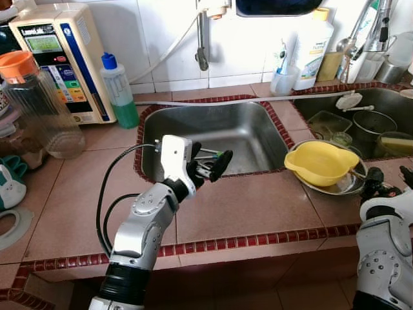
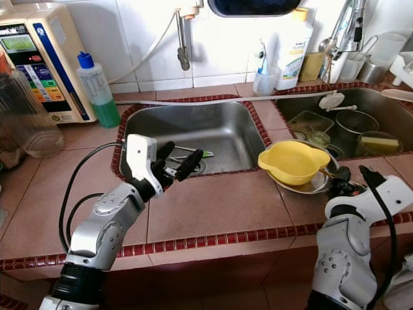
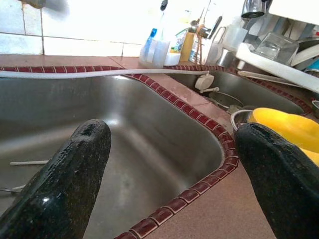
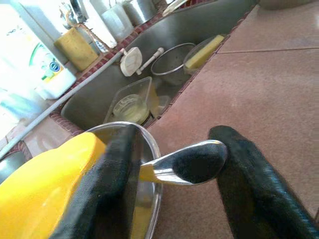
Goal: Kitchen organization
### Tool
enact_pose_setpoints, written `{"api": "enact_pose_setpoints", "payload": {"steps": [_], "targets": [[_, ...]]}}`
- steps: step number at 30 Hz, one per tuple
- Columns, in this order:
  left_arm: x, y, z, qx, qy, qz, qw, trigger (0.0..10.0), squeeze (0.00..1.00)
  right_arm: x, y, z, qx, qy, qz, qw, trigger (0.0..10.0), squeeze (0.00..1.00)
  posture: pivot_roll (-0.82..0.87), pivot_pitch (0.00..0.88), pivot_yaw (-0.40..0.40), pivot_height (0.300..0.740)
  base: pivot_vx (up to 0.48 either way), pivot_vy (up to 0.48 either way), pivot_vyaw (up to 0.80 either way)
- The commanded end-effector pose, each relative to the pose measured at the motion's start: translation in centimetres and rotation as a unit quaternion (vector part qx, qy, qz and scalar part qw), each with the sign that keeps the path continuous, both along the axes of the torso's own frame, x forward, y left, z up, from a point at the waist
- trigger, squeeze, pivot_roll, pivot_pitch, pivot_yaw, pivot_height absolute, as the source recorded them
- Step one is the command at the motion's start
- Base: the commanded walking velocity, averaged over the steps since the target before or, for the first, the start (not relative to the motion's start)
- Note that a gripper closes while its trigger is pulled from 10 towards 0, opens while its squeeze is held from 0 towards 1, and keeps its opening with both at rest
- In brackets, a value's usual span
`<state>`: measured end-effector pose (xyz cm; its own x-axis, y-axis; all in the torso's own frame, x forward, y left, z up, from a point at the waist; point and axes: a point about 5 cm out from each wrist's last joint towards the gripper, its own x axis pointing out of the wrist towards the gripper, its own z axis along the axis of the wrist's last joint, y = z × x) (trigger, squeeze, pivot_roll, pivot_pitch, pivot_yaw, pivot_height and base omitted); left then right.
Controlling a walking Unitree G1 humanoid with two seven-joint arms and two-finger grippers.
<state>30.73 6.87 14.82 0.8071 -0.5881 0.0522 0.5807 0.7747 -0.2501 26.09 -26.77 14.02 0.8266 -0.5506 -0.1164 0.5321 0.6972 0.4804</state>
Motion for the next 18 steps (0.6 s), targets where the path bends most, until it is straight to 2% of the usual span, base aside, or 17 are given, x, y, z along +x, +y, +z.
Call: {"api": "enact_pose_setpoints", "payload": {"steps": [1, 18], "targets": [[-0.04, -0.01, 0.2, 0.007, -0.004, 0.001, 1.0, 10.0, 0.0, -0.12, -0.2, -0.23, 0.003, 0.002, -0.006, 1.0, 0.0, 0.0, 0.03, 0.0, 0.057, 0.74, 0.0, 0.0, 0.0], [-0.02, -0.01, 0.19, 0.01, -0.006, 0.003, 1.0, 10.0, 0.0, -0.35, -0.47, -0.28, 0.005, 0.002, -0.017, 1.0, 0.0, 0.0, 0.02, 0.0, 0.058, 0.74, 0.0, 0.0, 0.0]]}}
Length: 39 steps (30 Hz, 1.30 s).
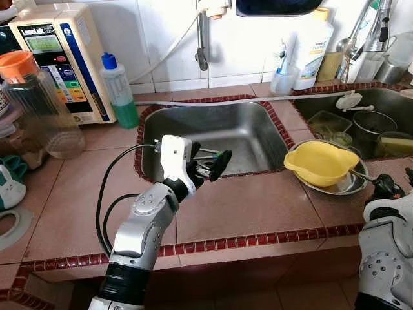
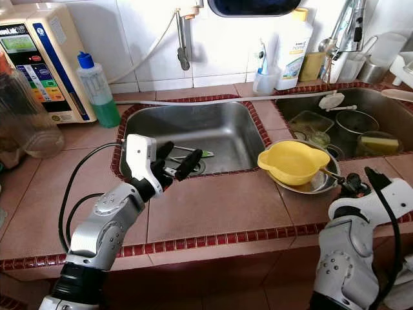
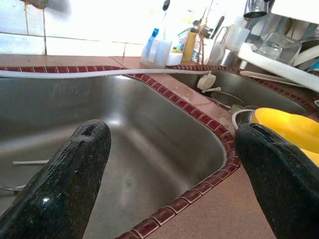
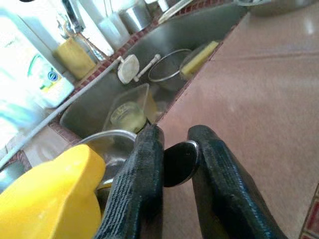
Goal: Kitchen organization
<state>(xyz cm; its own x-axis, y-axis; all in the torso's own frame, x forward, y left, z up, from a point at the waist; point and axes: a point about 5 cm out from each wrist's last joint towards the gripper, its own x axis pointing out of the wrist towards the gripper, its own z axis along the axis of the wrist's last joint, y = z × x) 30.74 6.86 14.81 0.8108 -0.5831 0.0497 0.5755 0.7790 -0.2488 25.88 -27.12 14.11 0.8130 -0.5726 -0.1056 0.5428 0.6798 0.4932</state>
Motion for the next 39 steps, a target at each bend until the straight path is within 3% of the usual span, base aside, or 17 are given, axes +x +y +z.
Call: {"api": "enact_pose_setpoints", "payload": {"steps": [1, 15, 24, 39], "targets": [[0.0, 0.0, 0.2, 0.009, -0.006, 0.0, 1.0, 10.0, 0.0, -0.2, -0.2, -0.3, 0.002, 0.01, -0.005, 1.0, 0.0, 0.0, 0.02, 0.0, 0.058, 0.74, 0.0, 0.0, 0.0], [0.1, -0.1, 0.3, 0.01, -0.009, 0.0, 1.0, 10.0, 0.0, -0.5, -1.2, 0.8, -0.032, 0.001, -0.033, 0.999, 0.0, 0.0, 0.02, 0.0, 0.06, 0.74, 0.0, 0.0, 0.0], [0.1, -0.1, 0.4, 0.01, -0.01, 0.002, 1.0, 10.0, 0.0, 0.3, 0.0, 2.0, -0.049, -0.021, 0.018, 0.998, 0.0, 0.0, 0.02, 0.0, 0.059, 0.74, 0.0, 0.0, 0.0], [0.2, -0.3, 0.4, 0.009, -0.01, 0.003, 1.0, 10.0, 0.0, 1.1, 1.2, 5.0, -0.149, -0.05, 0.065, 0.985, 0.0, 0.0, 0.01, 0.0, 0.055, 0.74, 0.0, 0.0, 0.0]]}}
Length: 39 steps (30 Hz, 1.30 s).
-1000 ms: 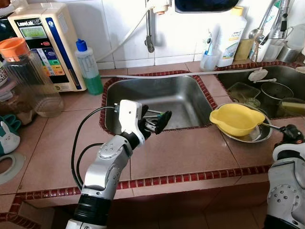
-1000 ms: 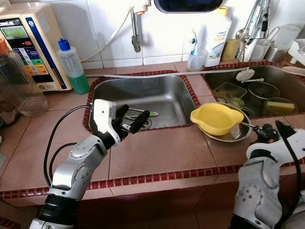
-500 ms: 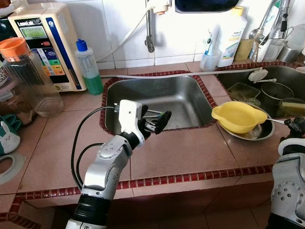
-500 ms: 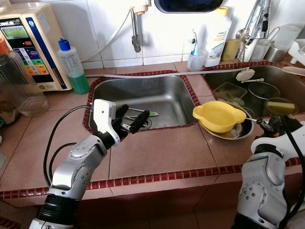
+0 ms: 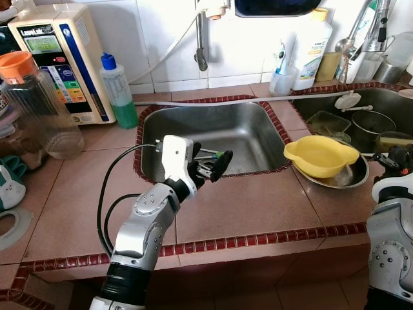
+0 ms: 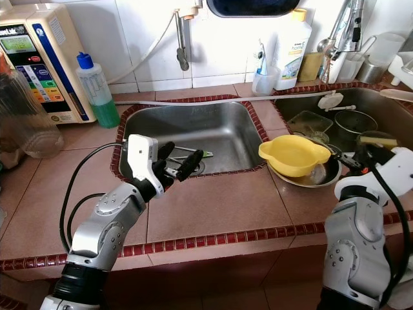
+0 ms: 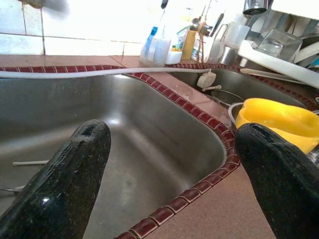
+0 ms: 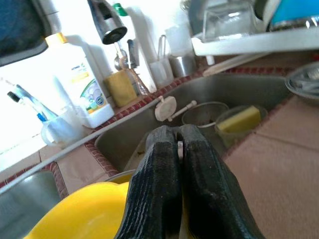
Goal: Kitchen organization
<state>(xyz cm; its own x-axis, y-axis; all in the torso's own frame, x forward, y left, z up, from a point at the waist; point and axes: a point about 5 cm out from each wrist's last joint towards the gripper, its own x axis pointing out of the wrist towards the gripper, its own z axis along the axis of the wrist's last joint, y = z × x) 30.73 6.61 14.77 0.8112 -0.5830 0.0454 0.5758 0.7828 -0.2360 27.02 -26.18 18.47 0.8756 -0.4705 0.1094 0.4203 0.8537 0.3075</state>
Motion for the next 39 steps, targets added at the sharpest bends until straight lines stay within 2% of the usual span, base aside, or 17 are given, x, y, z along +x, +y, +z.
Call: {"api": "enact_pose_setpoints", "payload": {"steps": [1, 2, 4, 12, 16, 17, 18, 19, 22, 27, 28, 29, 30, 32, 35, 37, 39], "targets": [[0.2, -0.1, 0.4, 0.002, -0.008, 0.003, 1.0, 10.0, 0.0, 0.0, 0.4, 1.0, -0.02, -0.015, 0.009, 1.0, 0.0, 0.0, 0.01, 0.0, 0.055, 0.74, 0.0, 0.0, 0.0], [0.2, -0.1, 0.4, 0.002, -0.009, 0.003, 1.0, 10.0, 0.0, 0.1, 0.8, 1.8, -0.05, -0.024, 0.015, 0.998, 0.0, 0.0, 0.01, 0.0, 0.054, 0.74, 0.0, 0.0, 0.0], [0.2, -0.1, 0.4, 0.002, -0.009, 0.003, 1.0, 10.0, 0.0, 0.1, 1.2, 2.5, -0.07, -0.034, 0.021, 0.997, 0.0, 0.0, 0.01, 0.0, 0.056, 0.74, 0.0, 0.0, 0.0], [0.1, -0.1, 0.4, 0.002, -0.009, 0.002, 1.0, 10.0, 0.0, 0.4, 2.6, 4.4, -0.123, -0.058, 0.042, 0.99, 0.0, 0.0, 0.01, 0.0, 0.054, 0.74, 0.0, 0.0, 0.0], [0.1, -0.1, 0.4, 0.002, -0.01, 0.003, 1.0, 10.0, 0.0, 0.6, 3.9, 5.8, -0.159, -0.076, 0.061, 0.982, 0.0, 0.0, 0.02, 0.0, 0.05, 0.74, 0.0, 0.0, 0.0], [0.1, -0.1, 0.4, 0.001, -0.01, 0.003, 1.0, 10.0, 0.0, 0.7, 4.2, 6.0, -0.171, -0.079, 0.066, 0.98, 3.6, 0.0, 0.02, 0.0, 0.05, 0.74, 0.0, 0.0, 0.0], [0.1, -0.1, 0.4, 0.001, -0.01, 0.003, 1.0, 10.0, 0.0, 0.7, 4.2, 6.0, -0.171, -0.079, 0.066, 0.98, 3.6, 0.0, 0.02, 0.0, 0.05, 0.74, 0.0, 0.0, 0.0], [0.1, -0.2, 0.7, -0.011, -0.013, -0.003, 1.0, 10.0, 0.0, 0.7, 4.9, 6.4, -0.191, -0.084, 0.076, 0.975, 9.3, 0.0, 0.02, 0.0, 0.051, 0.74, 0.0, 0.0, 0.0], [0.1, -0.3, 1.0, -0.023, -0.017, -0.007, 1.0, 10.0, 0.0, 0.8, 5.6, 6.7, -0.196, -0.09, 0.089, 0.972, 10.0, 0.0, 0.02, 0.0, 0.051, 0.74, 0.0, 0.0, 0.0], [0.3, -0.3, 1.1, -0.021, -0.02, -0.003, 1.0, 10.0, 0.0, 1.0, 6.4, 6.6, -0.173, -0.096, 0.107, 0.974, 10.0, 0.0, 0.02, 0.0, 0.048, 0.74, 0.0, 0.0, 0.0], [0.5, -0.2, 1.4, -0.029, -0.023, 0.006, 0.999, 10.0, 0.0, 1.2, 7.0, 6.1, -0.127, -0.096, 0.119, 0.98, 10.0, 0.0, 0.02, 0.0, 0.047, 0.74, 0.0, 0.0, 0.0], [0.5, -0.2, 1.4, -0.029, -0.023, 0.006, 0.999, 10.0, 0.0, 1.2, 7.0, 6.1, -0.127, -0.096, 0.119, 0.98, 10.0, 0.0, 0.02, 0.0, 0.047, 0.74, 0.0, 0.0, 0.0], [0.6, -0.2, 1.5, -0.031, -0.023, 0.009, 0.999, 10.0, 0.0, 1.4, 7.3, 5.5, -0.086, -0.092, 0.128, 0.984, 10.0, 0.0, 0.03, 0.0, 0.046, 0.74, 0.0, 0.0, 0.0], [0.6, -0.2, 1.5, -0.03, -0.022, 0.009, 0.999, 10.0, 0.0, 1.4, 7.4, 5.4, -0.075, -0.091, 0.129, 0.985, 10.0, 0.0, 0.03, 0.0, 0.046, 0.74, 0.0, 0.0, 0.0], [0.7, -0.2, 1.4, -0.033, -0.017, 0.013, 0.999, 10.0, 0.0, 1.6, 7.4, 4.0, 0.051, -0.089, 0.129, 0.986, 10.0, 0.0, 0.03, 0.0, 0.047, 0.74, 0.0, 0.0, 0.0], [0.7, -0.2, 1.5, -0.036, -0.016, 0.015, 0.999, 10.0, 0.0, 1.6, 7.2, 3.5, 0.085, -0.088, 0.123, 0.985, 10.0, 0.0, 0.03, 0.0, 0.047, 0.74, 0.0, 0.0, 0.0], [0.7, -0.3, 1.5, -0.037, -0.016, 0.015, 0.999, 10.0, 0.0, 1.6, 7.2, 3.4, 0.091, -0.087, 0.122, 0.984, 10.0, 0.0, 0.03, 0.0, 0.047, 0.74, 0.0, 0.0, 0.0]]}}
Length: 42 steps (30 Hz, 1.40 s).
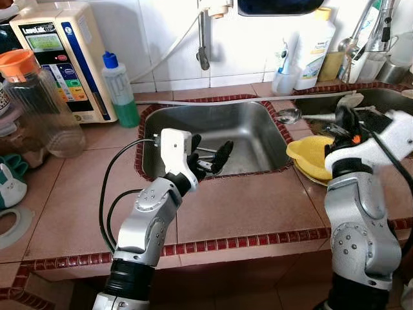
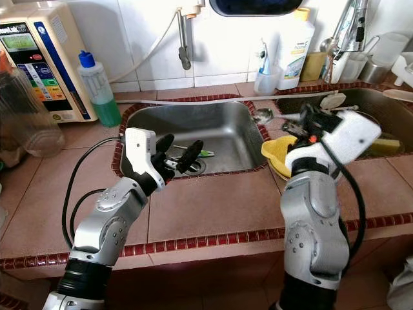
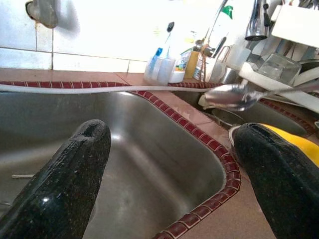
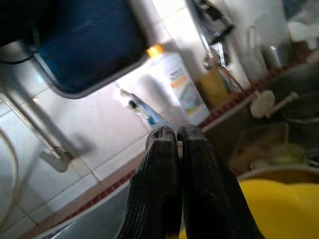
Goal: Kitchen organization
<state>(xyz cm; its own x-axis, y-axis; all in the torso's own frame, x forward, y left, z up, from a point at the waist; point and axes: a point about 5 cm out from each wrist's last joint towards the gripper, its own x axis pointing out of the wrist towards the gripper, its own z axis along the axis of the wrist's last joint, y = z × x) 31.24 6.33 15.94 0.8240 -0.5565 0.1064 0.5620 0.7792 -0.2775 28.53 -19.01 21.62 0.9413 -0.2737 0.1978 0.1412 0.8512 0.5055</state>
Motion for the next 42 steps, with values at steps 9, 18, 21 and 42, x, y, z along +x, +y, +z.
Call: {"api": "enact_pose_setpoints", "payload": {"steps": [9, 18, 21, 42], "targets": [[1.3, -1.6, 1.4, -0.049, 0.011, 0.01, 0.999, 10.0, 0.0, 0.1, 0.1, -2.0, 0.168, 0.005, 0.032, 0.985, 10.0, 0.0, 0.03, 0.0, 0.047, 0.74, 0.0, 0.0, 0.0], [2.6, -5.2, 2.3, -0.148, 0.096, -0.016, 0.984, 10.0, 0.0, 0.2, 1.7, -3.1, 0.276, -0.014, 0.111, 0.955, 10.0, 0.0, 0.02, 0.0, 0.052, 0.74, 0.0, 0.0, 0.0], [2.8, -5.5, 1.8, -0.17, 0.129, -0.01, 0.977, 10.0, 0.0, 0.5, 2.4, -2.7, 0.289, -0.028, 0.138, 0.947, 10.0, 0.0, 0.02, 0.0, 0.061, 0.74, 0.0, 0.0, 0.0], [5.1, -6.0, 4.1, -0.296, 0.19, -0.036, 0.935, 10.0, 0.0, 3.6, 4.1, -3.7, 0.312, -0.048, 0.203, 0.927, 10.0, 0.0, 0.06, 0.0, 0.063, 0.74, 0.0, 0.0, 0.0]]}}
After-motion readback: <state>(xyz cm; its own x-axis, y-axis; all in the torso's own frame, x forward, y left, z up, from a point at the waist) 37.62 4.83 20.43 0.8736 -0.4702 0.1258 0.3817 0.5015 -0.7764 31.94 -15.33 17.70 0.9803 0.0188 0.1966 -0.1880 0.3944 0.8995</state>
